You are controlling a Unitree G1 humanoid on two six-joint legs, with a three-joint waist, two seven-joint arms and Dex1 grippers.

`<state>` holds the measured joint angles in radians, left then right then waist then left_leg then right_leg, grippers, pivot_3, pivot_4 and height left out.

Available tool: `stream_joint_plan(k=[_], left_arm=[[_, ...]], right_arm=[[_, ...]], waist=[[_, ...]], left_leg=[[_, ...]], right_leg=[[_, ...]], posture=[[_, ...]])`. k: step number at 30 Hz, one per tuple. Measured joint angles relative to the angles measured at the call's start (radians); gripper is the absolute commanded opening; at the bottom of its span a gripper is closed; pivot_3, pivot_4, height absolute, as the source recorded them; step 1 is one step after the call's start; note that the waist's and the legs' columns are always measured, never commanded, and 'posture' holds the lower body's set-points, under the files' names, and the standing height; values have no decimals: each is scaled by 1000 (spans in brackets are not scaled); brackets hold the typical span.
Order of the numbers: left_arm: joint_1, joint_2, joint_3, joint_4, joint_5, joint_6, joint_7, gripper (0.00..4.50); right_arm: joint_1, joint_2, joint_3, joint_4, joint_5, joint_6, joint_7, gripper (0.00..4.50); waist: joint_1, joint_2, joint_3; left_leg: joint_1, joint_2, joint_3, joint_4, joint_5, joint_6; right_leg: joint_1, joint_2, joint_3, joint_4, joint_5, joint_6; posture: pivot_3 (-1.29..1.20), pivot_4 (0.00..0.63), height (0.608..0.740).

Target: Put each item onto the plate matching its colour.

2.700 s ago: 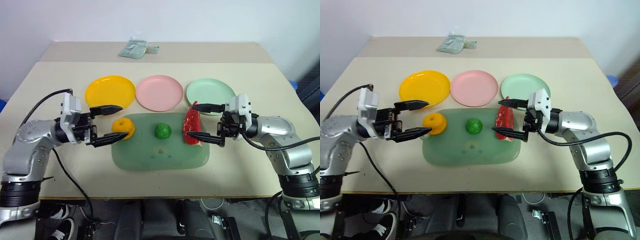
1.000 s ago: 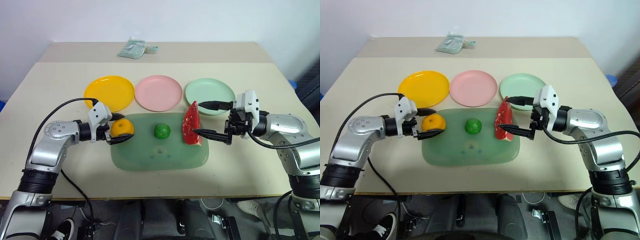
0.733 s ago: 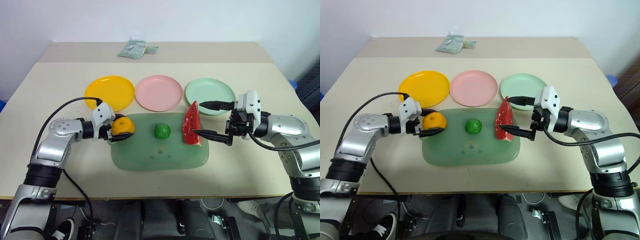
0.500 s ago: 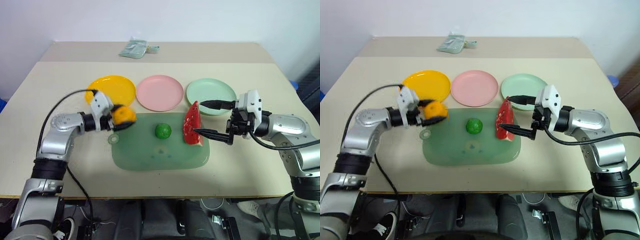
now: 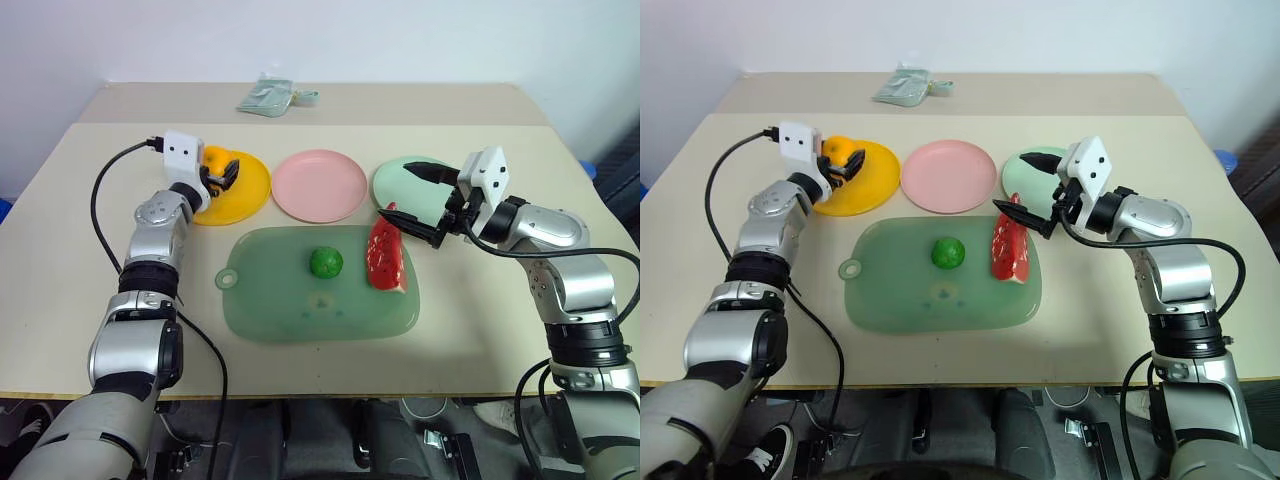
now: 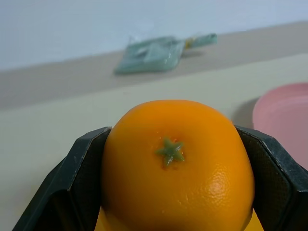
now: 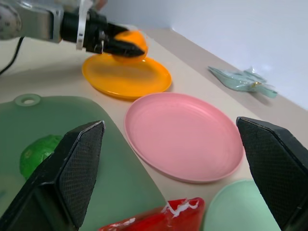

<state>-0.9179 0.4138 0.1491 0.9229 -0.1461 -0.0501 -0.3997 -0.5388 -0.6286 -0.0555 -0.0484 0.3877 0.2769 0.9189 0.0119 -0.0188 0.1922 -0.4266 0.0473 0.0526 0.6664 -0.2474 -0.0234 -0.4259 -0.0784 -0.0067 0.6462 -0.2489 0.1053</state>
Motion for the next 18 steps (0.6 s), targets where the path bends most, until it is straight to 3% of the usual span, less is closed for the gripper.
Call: stream_joint_plan(k=[3,5,6,13,18], left_arm=[[0,2,4,33,3,-28,-8,3337],[0,2,23,49,-9,-32,-20,4374],[0,4,27,52,-12,-33,-27,4467],[3,14,28,32,-14,-67,-74,4467],[9,62,-38,-205,-37,-150,-328,4467]], right_arm=[[1,-2,-9,-6,1,1,-1,4500],[1,-2,-10,-8,1,1,-3,4500],[1,-2,-10,-8,1,1,-3,4500],[1,-2,-10,-8,2,0,-4,4500],[2,-9,-15,-8,11,3,5,4500]], waist=[[-1,0,0],[-1,0,0],[-1,0,0],[1,0,0],[1,0,0]], left_leg=[[0,0,0,0,0,0],[0,0,0,0,0,0],[0,0,0,0,0,0],[0,0,0,0,0,0],[0,0,1,0,0,0]], right_leg=[[0,0,0,0,0,0],[0,0,0,0,0,0],[0,0,0,0,0,0],[0,0,0,0,0,0],[0,0,0,0,0,0]], posture=[[0,150,740],[0,150,740],[0,150,740],[0,150,740],[0,150,740]])
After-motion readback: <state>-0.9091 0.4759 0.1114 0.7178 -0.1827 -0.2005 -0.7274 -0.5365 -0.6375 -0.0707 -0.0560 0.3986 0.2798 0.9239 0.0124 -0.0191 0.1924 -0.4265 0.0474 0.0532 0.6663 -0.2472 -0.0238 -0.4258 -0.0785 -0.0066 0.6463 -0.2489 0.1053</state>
